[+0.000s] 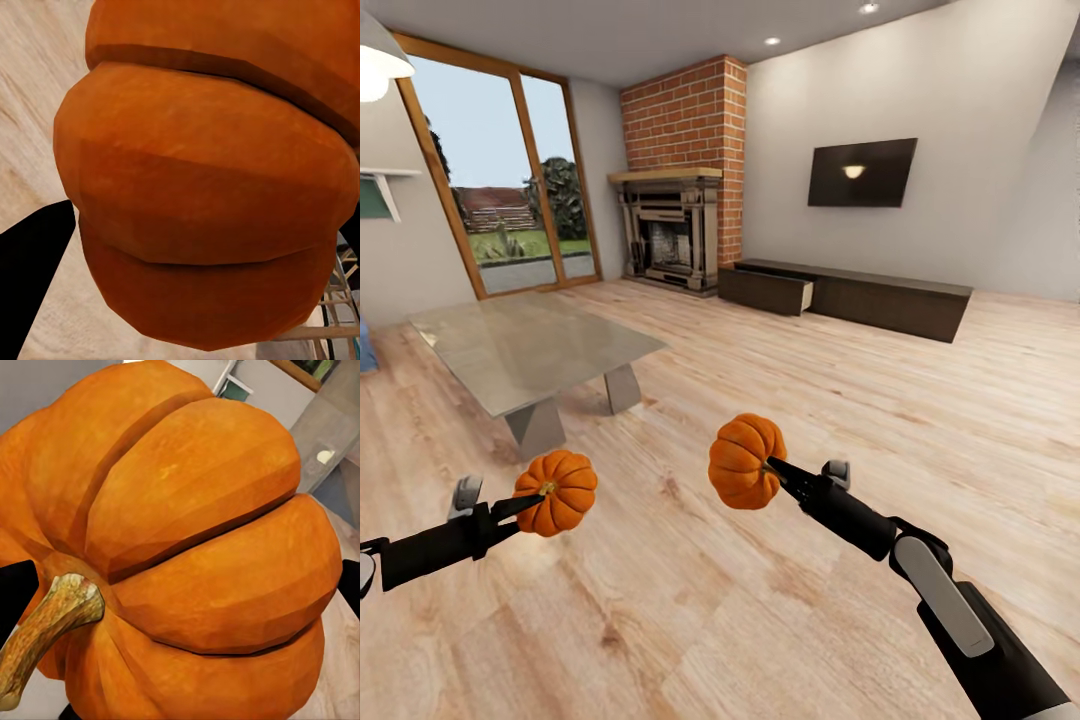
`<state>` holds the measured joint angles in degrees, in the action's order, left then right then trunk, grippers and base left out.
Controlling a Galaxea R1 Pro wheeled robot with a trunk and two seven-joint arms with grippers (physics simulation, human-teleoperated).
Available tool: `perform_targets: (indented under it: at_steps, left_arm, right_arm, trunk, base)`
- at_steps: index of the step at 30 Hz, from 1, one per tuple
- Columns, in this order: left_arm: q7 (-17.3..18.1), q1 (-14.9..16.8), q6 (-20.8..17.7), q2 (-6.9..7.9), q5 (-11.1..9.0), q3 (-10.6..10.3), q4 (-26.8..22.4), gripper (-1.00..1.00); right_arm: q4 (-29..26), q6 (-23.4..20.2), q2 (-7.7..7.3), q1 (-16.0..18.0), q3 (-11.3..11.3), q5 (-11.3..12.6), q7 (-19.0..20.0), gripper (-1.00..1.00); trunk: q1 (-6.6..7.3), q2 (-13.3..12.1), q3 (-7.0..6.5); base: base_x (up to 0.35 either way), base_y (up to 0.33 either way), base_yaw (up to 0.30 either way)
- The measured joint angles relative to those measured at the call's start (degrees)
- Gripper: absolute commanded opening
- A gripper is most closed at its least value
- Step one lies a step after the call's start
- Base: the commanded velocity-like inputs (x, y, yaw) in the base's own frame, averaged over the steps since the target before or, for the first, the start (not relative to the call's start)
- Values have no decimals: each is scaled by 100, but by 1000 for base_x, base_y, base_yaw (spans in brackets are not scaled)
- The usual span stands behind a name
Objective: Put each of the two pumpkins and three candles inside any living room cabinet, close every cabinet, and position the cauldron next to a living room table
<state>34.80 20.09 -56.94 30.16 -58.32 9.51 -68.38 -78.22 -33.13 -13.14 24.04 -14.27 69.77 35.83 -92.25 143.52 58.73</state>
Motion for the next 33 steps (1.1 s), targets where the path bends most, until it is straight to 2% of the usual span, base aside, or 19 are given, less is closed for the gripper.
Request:
perform_targets:
  at_steps: [4, 33]
  left_arm:
    - [-1, 1, 0, 3, 1, 0, 0, -100]
    - [-1, 1, 26, -7, 87, -11, 3, -100]
  right_arm:
    - [144, 7, 0, -1, 2, -7, 18, -100]
    - [230, 16, -1, -3, 17, -37, 15, -100]
  trunk:
    - [10, -6, -89]
    - [10, -6, -89]
  base:
    - [0, 0, -53]
    - [0, 0, -269]
